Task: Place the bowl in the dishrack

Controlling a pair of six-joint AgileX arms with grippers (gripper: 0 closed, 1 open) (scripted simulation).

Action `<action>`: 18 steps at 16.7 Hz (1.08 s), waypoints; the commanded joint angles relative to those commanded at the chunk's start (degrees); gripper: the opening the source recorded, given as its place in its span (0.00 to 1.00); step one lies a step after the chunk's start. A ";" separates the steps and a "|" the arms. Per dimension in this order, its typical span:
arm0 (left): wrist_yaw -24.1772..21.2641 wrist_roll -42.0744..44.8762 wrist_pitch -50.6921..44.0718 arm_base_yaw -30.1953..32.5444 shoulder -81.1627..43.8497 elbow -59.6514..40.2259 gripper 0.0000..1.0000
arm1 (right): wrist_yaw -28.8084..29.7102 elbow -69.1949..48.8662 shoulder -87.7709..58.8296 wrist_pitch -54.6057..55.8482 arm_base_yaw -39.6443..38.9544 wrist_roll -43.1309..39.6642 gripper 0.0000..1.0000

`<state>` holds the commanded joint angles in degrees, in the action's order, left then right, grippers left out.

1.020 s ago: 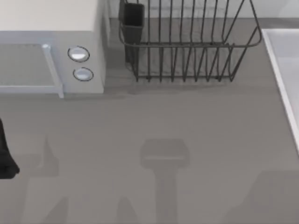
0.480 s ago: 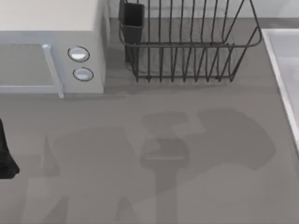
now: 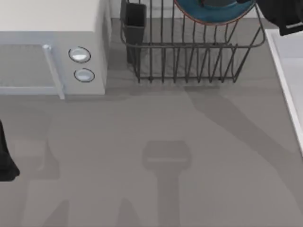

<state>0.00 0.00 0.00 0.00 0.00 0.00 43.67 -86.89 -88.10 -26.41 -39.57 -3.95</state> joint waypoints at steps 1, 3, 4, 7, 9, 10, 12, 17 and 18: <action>0.00 0.00 0.00 0.00 0.00 0.00 1.00 | 2.94 0.77 0.83 4.61 -4.39 1.47 0.00; 0.00 0.00 0.00 0.00 0.00 0.00 1.00 | 8.36 2.17 2.51 12.99 -11.57 3.70 0.00; 0.00 0.00 0.00 0.00 0.00 0.00 1.00 | 10.74 2.78 3.29 16.52 -14.28 4.46 0.00; 0.00 0.00 0.00 0.00 0.00 0.00 1.00 | 15.88 4.17 5.08 23.49 -19.02 5.62 0.00; 0.00 0.00 0.00 0.00 0.00 0.00 1.00 | 17.14 4.53 5.52 25.06 -19.89 5.76 0.00; 0.00 0.00 0.00 0.00 0.00 0.00 1.00 | 17.14 4.53 5.52 25.06 -19.89 5.76 0.00; 0.00 0.00 0.00 0.00 0.00 0.00 1.00 | 17.14 4.53 5.52 25.06 -19.89 5.76 0.00; 0.00 0.00 0.00 0.00 0.00 0.00 1.00 | 14.57 4.61 1.29 28.92 -17.44 5.67 0.00; 0.00 0.00 0.00 0.00 0.00 0.00 1.00 | 13.19 4.84 -1.07 31.42 -16.14 5.60 0.00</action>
<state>0.00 0.00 0.00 0.00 0.00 0.00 56.86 -82.05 -89.18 5.01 -55.71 1.64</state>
